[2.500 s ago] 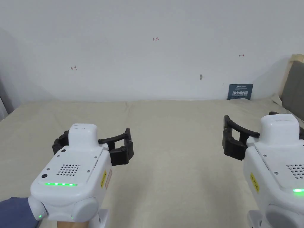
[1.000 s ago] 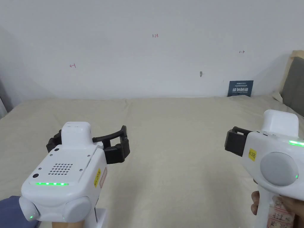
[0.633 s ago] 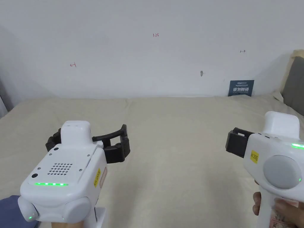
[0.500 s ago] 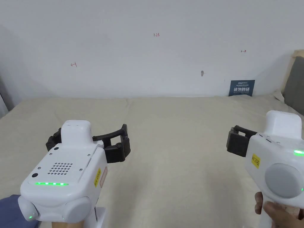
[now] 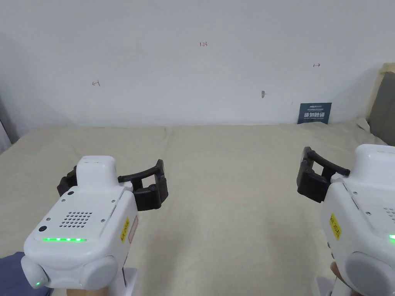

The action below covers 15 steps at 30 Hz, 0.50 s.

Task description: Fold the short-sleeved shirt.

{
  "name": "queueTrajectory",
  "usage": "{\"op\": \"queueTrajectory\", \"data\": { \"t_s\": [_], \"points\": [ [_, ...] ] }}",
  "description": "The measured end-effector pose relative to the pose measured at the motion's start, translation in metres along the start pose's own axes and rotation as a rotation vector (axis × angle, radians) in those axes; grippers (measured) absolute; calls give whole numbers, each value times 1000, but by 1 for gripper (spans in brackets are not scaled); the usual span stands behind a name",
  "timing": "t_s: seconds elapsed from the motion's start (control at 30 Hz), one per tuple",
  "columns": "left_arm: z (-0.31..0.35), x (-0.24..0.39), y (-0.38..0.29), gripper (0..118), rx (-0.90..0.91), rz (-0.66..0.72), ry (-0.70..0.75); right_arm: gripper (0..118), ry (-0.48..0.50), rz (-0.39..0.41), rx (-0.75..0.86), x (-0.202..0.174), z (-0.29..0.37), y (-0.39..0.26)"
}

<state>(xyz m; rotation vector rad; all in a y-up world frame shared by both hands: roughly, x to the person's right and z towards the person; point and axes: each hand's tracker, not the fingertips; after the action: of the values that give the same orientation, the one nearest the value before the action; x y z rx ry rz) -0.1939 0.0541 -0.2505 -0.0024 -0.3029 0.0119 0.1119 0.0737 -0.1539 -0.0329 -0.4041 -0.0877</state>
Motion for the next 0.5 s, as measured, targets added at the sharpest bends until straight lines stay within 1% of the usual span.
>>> {"op": "queueTrajectory", "data": {
  "t_s": [0.33,0.5],
  "points": [
    [2,1,1,118,-1,-1,-2,88,1,8,-5,1,1,2],
    [3,1,2,118,1,5,-4,88,20,-22,-57,2,1,5]
  ]
}}
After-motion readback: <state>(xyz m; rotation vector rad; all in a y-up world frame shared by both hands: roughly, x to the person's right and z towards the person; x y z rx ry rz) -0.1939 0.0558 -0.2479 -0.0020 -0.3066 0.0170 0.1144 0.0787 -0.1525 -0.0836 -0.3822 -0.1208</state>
